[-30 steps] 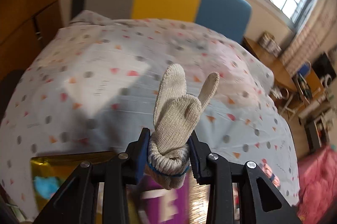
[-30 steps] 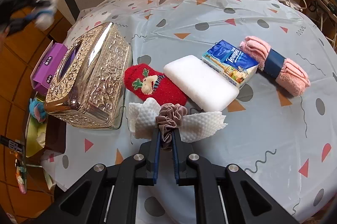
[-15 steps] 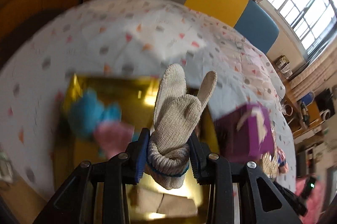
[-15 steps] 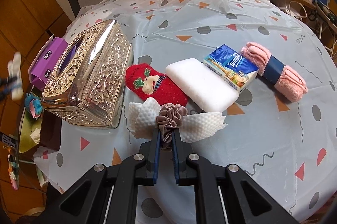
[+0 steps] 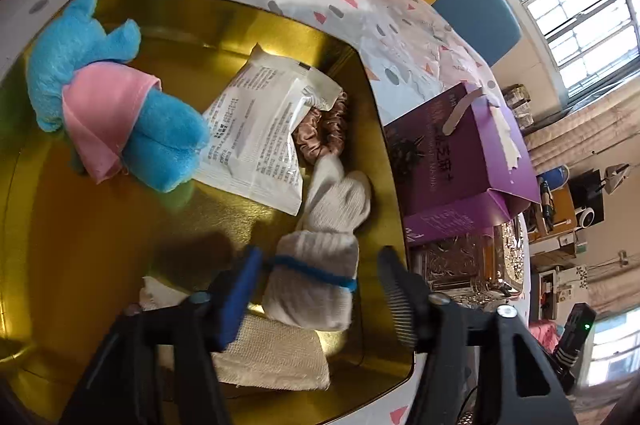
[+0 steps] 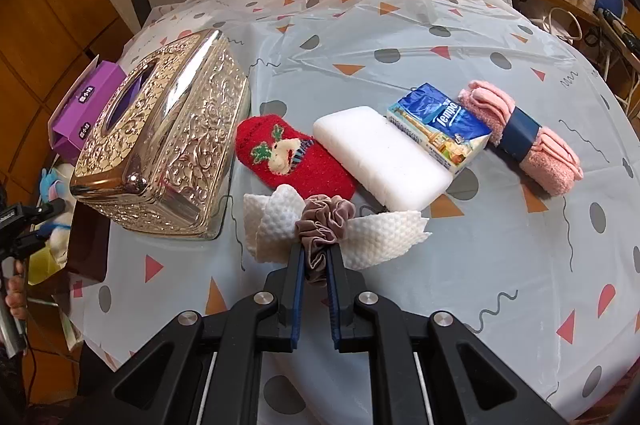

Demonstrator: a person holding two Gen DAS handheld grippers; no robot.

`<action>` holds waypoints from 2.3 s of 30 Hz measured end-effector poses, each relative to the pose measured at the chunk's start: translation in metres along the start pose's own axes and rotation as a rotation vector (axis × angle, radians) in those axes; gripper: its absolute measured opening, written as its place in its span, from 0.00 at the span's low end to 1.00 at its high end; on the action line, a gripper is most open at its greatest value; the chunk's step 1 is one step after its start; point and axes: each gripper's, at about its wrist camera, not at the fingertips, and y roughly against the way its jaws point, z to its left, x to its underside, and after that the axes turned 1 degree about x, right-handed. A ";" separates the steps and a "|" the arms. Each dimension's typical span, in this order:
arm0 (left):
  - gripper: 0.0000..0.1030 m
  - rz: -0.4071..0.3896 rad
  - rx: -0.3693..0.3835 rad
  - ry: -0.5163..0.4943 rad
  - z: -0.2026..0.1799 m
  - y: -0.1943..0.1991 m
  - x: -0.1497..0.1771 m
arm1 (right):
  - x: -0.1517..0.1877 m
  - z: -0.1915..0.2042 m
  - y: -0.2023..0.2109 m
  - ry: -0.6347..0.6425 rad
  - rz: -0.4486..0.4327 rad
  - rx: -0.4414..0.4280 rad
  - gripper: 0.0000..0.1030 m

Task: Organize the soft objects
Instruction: 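Carry the glove into the gold tray and open the left tool, then carry the white cloth with scrunchie into the tray and open the right tool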

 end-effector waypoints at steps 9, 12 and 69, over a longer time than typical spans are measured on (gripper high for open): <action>0.67 -0.147 -0.187 -0.155 0.001 0.037 0.024 | -0.001 0.001 0.003 0.003 -0.023 0.000 0.09; 0.68 -0.195 -0.231 -0.190 0.001 0.050 0.032 | -0.001 -0.004 0.013 -0.022 -0.070 -0.018 0.09; 0.86 -0.411 -0.414 -0.159 0.041 0.128 0.043 | -0.002 0.308 -0.011 0.552 -0.082 -0.291 0.39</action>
